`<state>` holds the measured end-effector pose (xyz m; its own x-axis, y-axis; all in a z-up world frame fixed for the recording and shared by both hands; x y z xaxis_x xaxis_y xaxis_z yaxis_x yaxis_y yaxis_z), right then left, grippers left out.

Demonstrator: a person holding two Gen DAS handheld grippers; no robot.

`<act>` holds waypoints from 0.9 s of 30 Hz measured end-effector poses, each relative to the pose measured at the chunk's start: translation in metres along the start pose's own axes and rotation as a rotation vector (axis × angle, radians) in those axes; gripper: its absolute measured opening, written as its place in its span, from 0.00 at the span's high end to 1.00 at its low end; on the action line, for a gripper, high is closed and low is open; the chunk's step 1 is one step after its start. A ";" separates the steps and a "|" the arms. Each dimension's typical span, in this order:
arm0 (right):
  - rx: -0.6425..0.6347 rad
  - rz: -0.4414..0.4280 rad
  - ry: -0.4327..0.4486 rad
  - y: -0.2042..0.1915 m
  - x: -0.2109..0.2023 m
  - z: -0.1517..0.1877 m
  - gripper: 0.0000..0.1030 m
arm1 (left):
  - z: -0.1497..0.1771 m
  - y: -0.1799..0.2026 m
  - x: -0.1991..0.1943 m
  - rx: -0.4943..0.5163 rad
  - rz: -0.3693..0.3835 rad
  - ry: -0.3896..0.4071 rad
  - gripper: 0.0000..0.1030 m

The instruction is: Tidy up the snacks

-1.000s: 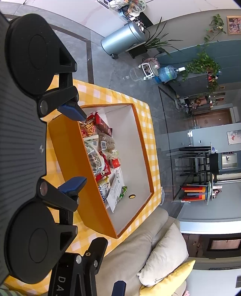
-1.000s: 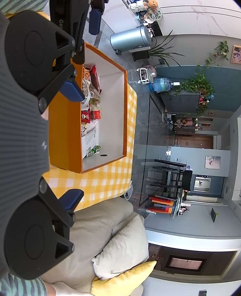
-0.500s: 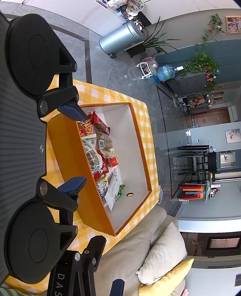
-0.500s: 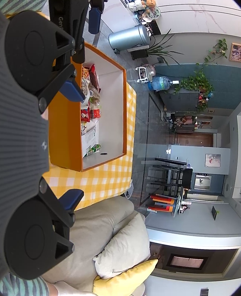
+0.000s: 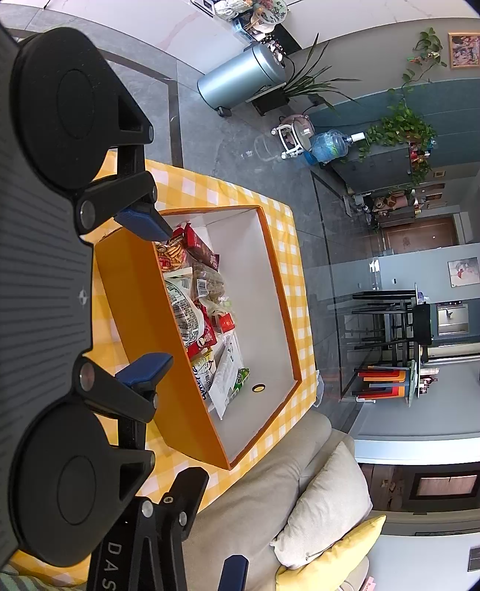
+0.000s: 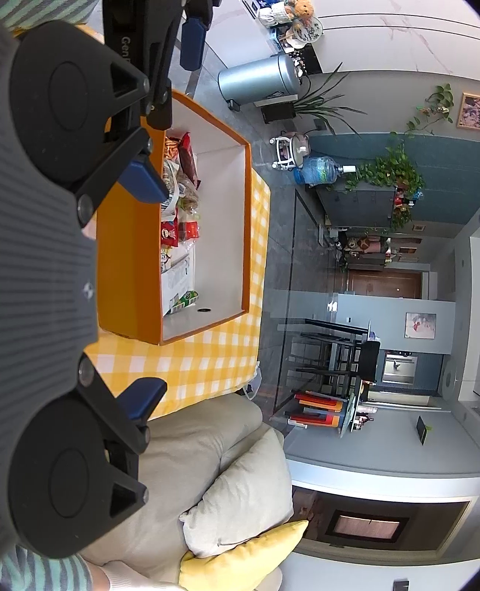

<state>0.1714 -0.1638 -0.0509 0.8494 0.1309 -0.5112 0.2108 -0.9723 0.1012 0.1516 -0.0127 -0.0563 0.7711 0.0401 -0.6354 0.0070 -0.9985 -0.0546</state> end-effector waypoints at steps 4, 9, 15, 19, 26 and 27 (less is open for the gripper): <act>0.003 -0.005 -0.001 0.000 0.000 0.000 0.05 | 0.000 0.000 0.000 0.000 0.001 -0.001 0.21; 0.007 -0.005 -0.004 0.001 0.001 0.000 0.05 | 0.001 0.000 -0.001 0.002 0.004 -0.004 0.21; 0.020 -0.008 -0.013 0.001 0.001 0.000 0.05 | 0.001 0.001 -0.001 -0.001 0.004 -0.007 0.21; 0.015 -0.005 -0.013 0.001 0.001 0.001 0.05 | 0.003 0.001 0.000 -0.008 0.006 -0.010 0.21; 0.016 0.005 -0.022 0.002 0.003 0.004 0.05 | 0.004 0.001 -0.001 -0.008 0.008 -0.011 0.21; 0.016 0.006 -0.022 0.002 0.003 0.004 0.05 | 0.004 0.000 0.000 -0.009 0.008 -0.012 0.21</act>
<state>0.1719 -0.1663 -0.0558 0.8400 0.1214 -0.5289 0.1980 -0.9760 0.0904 0.1488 -0.0128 -0.0592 0.7636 0.0330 -0.6448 0.0071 -0.9991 -0.0427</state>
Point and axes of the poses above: each gripper's, at about its wrist camera, not at the fingertips, and x roughly the way its jaws point, y to its right, z to its underside, the point moved 8 cm from there along x, roughly the way its jaws point, and after that the axes turned 5 degrees about -x, right-handed, at the moved point
